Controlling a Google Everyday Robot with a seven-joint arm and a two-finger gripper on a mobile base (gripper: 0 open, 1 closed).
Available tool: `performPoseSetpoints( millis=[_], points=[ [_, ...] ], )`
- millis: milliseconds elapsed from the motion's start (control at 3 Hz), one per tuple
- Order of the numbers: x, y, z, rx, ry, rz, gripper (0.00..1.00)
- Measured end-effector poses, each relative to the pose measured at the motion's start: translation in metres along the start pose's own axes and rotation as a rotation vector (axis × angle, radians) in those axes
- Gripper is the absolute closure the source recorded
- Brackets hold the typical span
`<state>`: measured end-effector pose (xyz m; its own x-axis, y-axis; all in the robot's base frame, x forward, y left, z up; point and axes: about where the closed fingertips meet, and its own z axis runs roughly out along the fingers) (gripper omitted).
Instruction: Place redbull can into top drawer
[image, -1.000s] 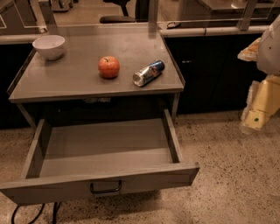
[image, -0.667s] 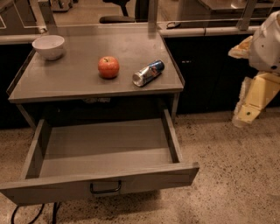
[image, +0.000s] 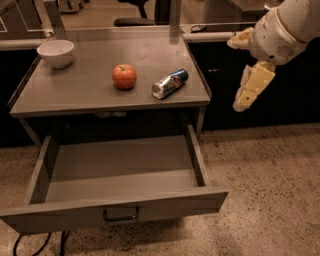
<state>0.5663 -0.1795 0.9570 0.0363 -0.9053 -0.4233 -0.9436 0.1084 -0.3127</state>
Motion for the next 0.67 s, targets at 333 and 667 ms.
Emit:
performPoseSetpoints(
  millis=[333, 667],
  points=[
    [-0.017, -0.037, 0.028, -0.016, 0.031, -0.049, 0.0],
    [-0.032, -0.065, 0.066, -0.062, 0.109, -0.09, 0.0]
  ],
)
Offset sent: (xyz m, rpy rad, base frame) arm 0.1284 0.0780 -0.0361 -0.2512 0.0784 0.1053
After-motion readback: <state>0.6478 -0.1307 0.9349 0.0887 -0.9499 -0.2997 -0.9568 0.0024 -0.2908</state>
